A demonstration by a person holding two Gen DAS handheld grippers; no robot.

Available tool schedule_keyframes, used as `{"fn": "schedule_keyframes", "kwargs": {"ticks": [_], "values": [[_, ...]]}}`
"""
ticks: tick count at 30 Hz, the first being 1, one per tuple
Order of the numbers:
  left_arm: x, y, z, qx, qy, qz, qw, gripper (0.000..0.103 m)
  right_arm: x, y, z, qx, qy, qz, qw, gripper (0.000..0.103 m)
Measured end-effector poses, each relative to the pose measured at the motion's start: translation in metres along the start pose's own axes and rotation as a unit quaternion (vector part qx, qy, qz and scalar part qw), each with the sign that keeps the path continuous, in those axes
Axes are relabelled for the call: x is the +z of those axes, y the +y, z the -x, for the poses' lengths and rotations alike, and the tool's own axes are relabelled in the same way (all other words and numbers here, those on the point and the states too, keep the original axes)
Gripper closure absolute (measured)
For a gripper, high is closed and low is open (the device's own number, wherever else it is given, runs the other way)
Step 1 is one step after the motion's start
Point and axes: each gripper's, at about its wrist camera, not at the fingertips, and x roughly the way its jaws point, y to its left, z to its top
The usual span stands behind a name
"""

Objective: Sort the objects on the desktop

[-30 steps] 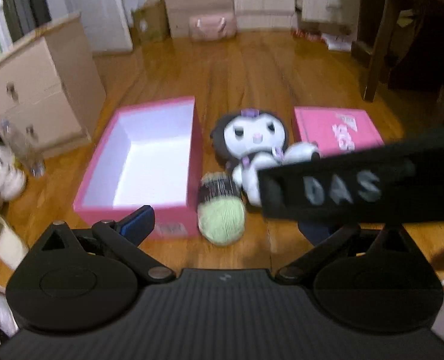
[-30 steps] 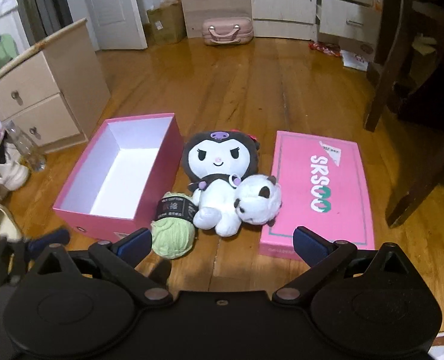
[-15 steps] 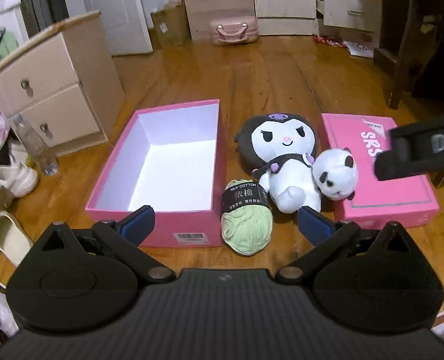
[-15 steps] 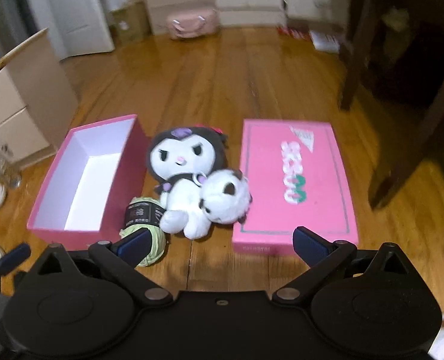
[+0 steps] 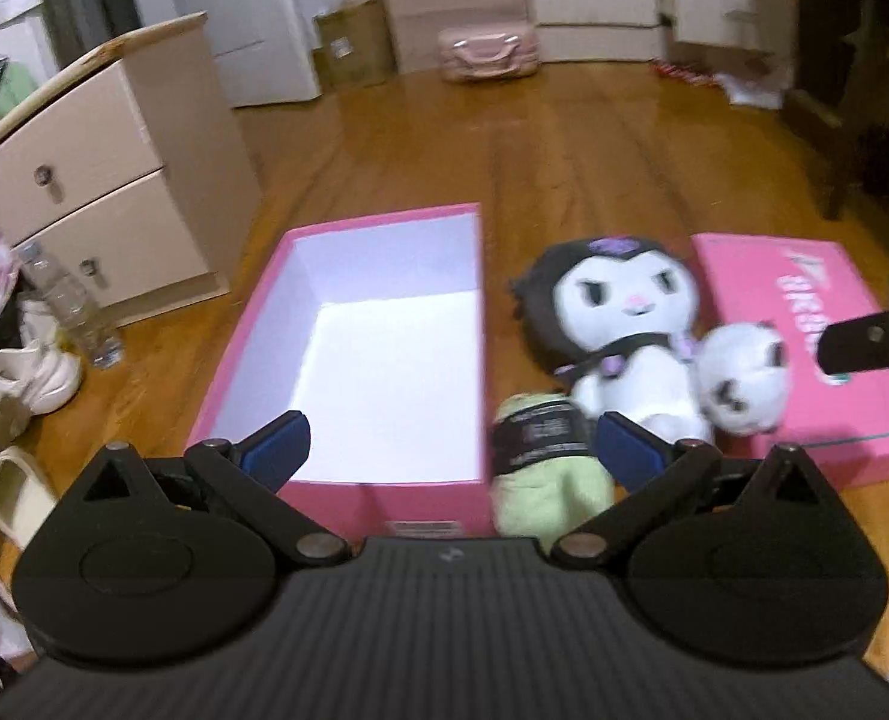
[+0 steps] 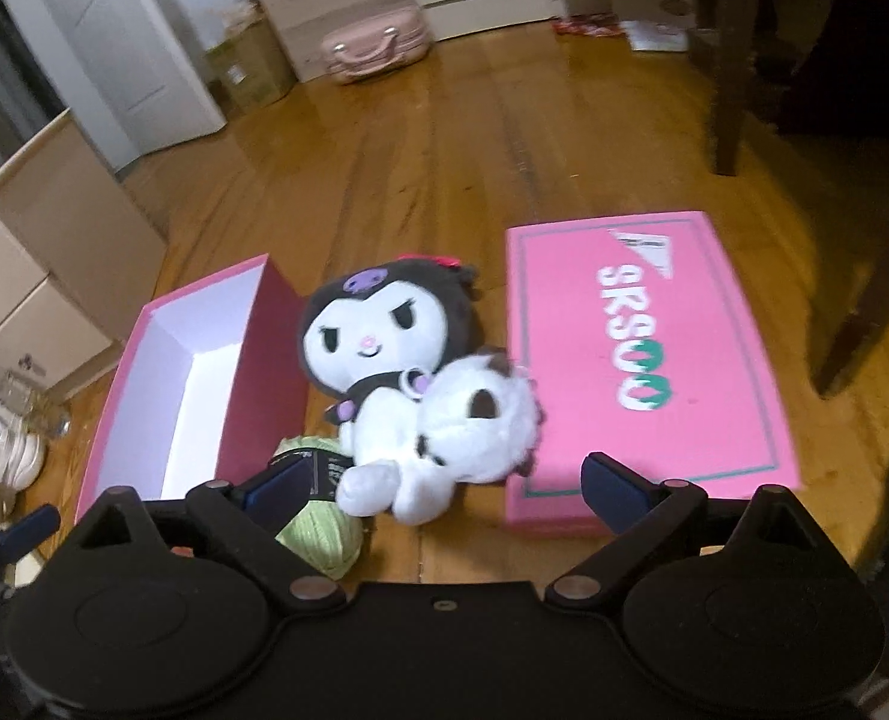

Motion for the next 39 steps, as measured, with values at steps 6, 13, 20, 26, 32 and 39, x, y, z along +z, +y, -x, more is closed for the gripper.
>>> {"fn": "schedule_keyframes", "kwargs": {"ticks": [6, 13, 20, 26, 32, 39], "values": [[0.011, 0.003, -0.015, -0.031, 0.001, 0.018, 0.9994, 0.002, 0.006, 0.018, -0.025, 0.039, 0.004, 0.062, 0.997, 0.005], [0.039, -0.020, -0.034, -0.058, -0.004, -0.031, 0.9978, 0.008, 0.045, 0.032, -0.056, 0.042, 0.022, 0.116, 0.992, 0.007], [0.056, -0.040, -0.063, -0.093, 0.019, -0.045, 0.9944, 0.016, 0.064, 0.031, -0.087, 0.044, 0.099, 0.115, 0.987, 0.007], [0.062, -0.043, -0.082, -0.078, 0.027, -0.027, 0.9962, 0.013, 0.083, 0.037, -0.110, 0.050, 0.085, 0.151, 0.984, 0.007], [0.059, -0.036, -0.094, -0.075, 0.032, -0.020, 0.9965, 0.013, 0.088, 0.039, -0.130, 0.053, 0.105, 0.171, 0.978, 0.007], [0.055, -0.023, -0.099, -0.110, 0.044, 0.010, 0.9929, 0.012, 0.090, 0.037, -0.140, 0.062, 0.128, 0.176, 0.974, 0.007]]}}
